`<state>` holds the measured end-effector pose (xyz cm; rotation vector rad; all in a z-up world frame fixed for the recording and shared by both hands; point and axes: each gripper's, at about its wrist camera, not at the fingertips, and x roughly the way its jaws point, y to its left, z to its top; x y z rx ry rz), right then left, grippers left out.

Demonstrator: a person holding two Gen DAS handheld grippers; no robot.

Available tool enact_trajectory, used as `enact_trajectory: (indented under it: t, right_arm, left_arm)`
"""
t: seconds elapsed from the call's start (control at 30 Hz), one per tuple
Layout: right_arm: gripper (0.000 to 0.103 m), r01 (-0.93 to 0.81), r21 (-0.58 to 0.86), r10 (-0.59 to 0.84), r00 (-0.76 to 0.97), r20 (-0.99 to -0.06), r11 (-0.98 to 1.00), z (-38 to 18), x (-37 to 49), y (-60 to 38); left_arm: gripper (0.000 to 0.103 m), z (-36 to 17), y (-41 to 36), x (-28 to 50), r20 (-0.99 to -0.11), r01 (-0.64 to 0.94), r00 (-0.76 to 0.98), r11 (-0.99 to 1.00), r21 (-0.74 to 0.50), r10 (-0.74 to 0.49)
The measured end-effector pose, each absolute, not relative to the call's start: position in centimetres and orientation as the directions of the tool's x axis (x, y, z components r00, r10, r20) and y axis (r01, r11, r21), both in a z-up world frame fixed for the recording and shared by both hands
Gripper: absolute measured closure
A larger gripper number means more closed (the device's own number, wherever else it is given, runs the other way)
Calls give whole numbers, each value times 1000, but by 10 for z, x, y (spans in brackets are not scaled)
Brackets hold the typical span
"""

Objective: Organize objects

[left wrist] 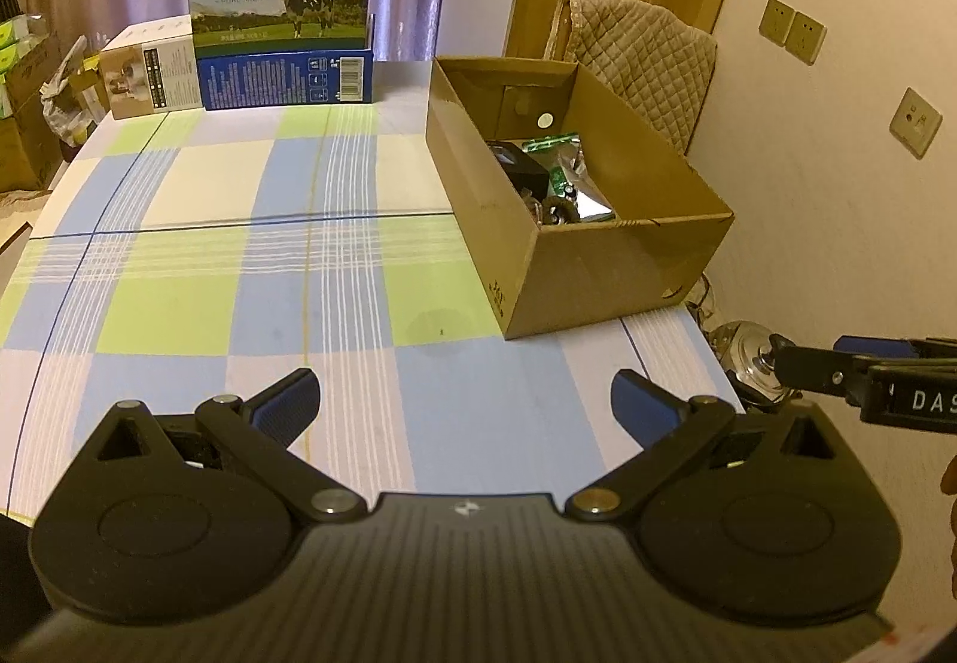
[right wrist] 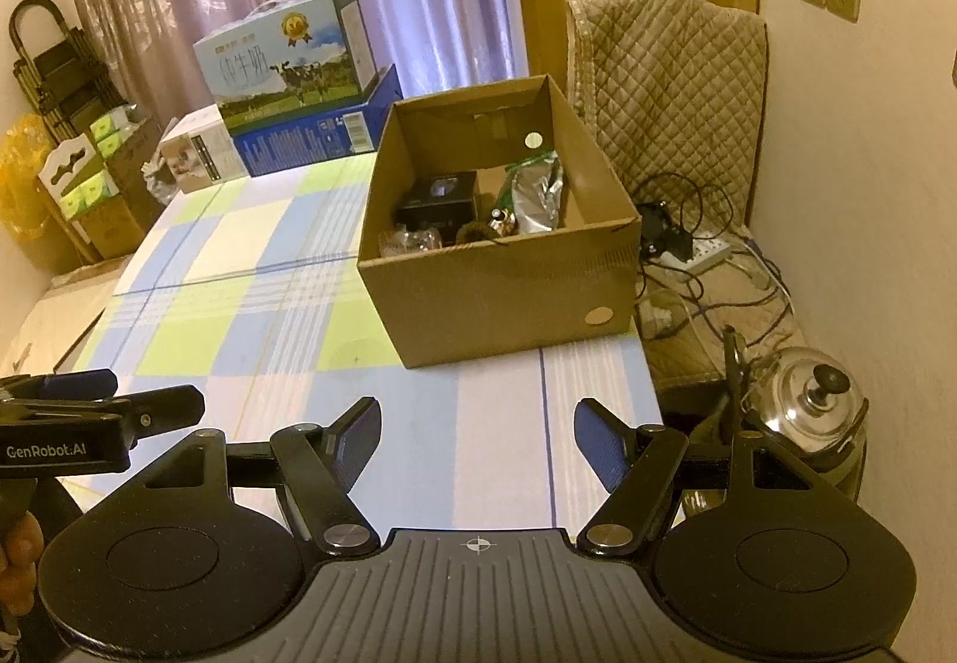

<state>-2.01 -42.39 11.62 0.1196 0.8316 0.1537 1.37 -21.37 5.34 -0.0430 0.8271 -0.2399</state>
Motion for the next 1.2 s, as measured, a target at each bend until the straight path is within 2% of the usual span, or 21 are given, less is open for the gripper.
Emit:
enact_trajectory:
  t: [1.2]
  right_arm:
    - [34, -88, 183, 197, 637, -745, 979, 105, -23, -419]
  left_arm:
    - [1, 42, -218, 11, -746, 184, 617, 968, -172, -250]
